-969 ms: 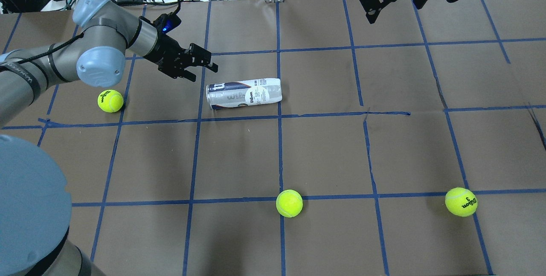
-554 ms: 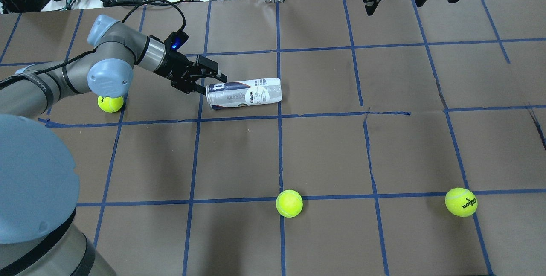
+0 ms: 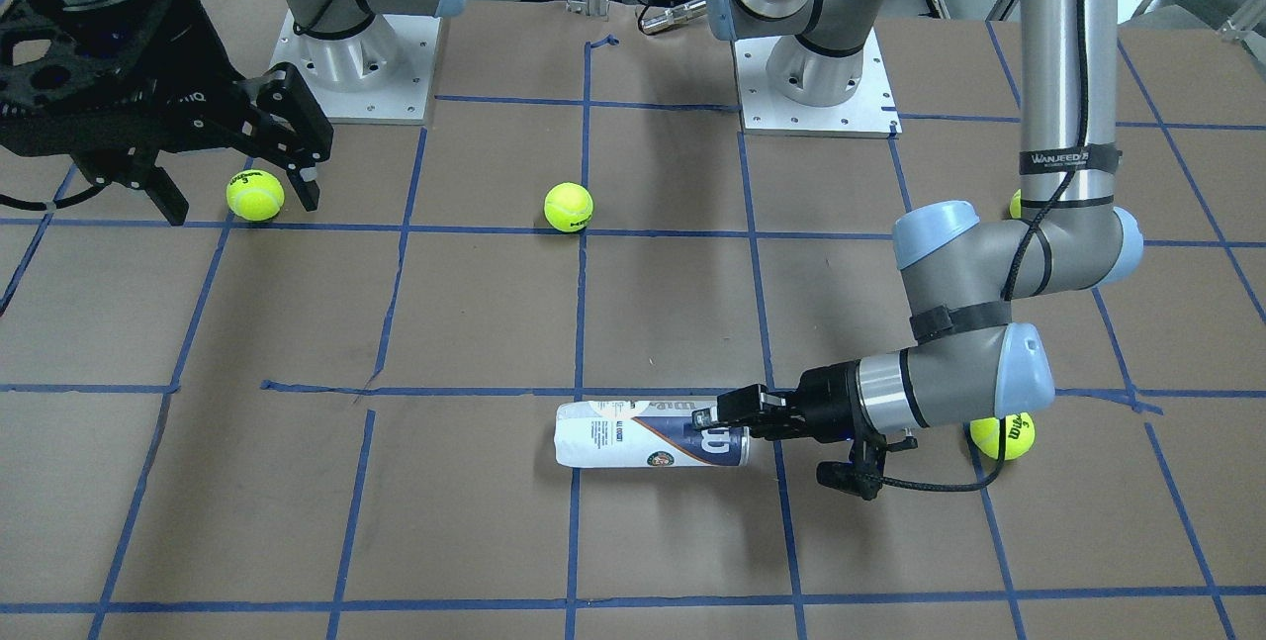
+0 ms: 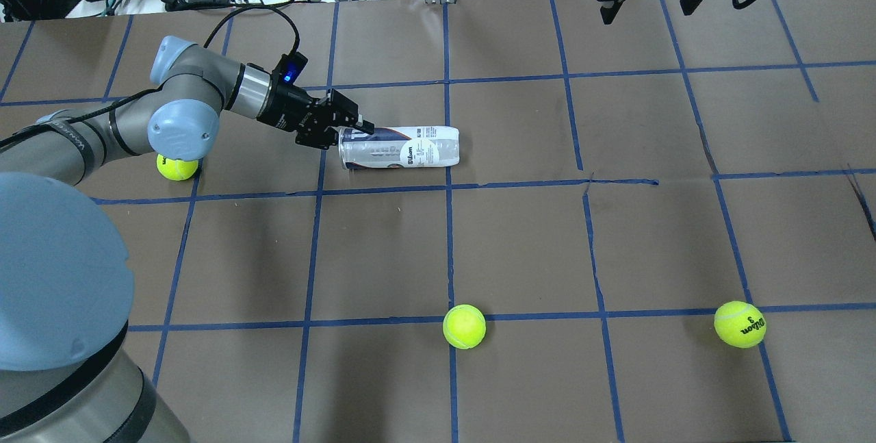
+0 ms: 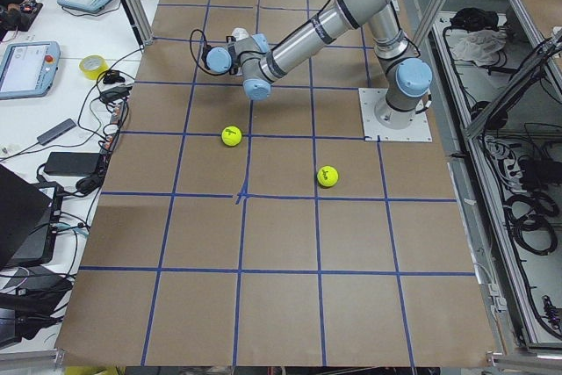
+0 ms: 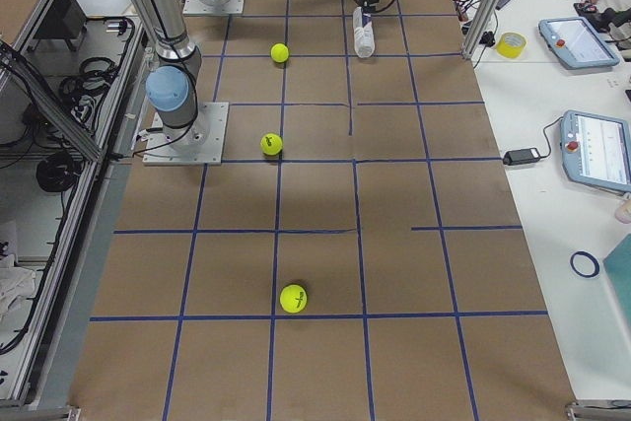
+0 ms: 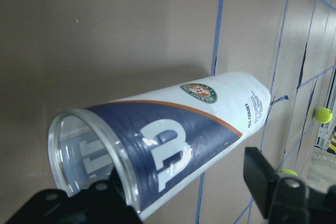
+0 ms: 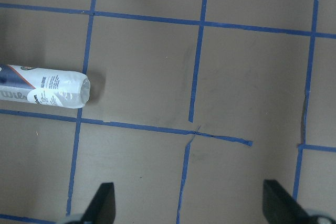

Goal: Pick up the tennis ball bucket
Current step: 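Close the left gripper around the can's open end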

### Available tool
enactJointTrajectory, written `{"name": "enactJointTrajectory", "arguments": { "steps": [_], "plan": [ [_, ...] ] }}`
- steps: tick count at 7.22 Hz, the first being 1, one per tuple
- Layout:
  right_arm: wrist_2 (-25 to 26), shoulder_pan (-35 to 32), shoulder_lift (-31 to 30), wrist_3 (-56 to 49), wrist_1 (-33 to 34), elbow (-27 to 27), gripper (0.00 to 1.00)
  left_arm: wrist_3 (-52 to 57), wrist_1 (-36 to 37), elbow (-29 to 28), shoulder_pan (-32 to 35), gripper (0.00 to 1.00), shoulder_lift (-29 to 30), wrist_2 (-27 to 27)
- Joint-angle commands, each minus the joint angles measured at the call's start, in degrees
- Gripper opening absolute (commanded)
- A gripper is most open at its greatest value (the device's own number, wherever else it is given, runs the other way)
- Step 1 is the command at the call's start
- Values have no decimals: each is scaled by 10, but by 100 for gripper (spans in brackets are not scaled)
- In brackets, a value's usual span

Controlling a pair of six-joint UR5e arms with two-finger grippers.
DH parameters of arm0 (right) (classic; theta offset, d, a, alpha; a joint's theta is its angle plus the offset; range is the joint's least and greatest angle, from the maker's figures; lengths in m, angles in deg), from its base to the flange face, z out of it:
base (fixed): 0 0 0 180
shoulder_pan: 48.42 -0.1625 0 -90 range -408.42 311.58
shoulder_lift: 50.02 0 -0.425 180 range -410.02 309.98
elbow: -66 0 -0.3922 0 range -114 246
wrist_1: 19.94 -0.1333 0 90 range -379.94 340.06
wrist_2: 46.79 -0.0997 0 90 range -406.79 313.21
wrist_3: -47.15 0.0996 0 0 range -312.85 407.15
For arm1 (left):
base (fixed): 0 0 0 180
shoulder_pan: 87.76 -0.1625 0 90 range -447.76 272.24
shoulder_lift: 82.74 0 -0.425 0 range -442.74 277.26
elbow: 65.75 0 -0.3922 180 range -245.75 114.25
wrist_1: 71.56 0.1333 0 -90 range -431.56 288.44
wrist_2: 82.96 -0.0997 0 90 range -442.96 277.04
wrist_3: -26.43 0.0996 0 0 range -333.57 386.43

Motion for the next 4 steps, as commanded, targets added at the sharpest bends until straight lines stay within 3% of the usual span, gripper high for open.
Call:
{"name": "enactJointTrajectory", "arguments": {
  "steps": [1,4],
  "plan": [
    [-2,2,1,2,-3,-14,100,-29,-1,0,0,0,-12,1],
    [14,1,-5,7,-3,-28,100,-93,0,-3,9,0,-35,17]
  ]
}}
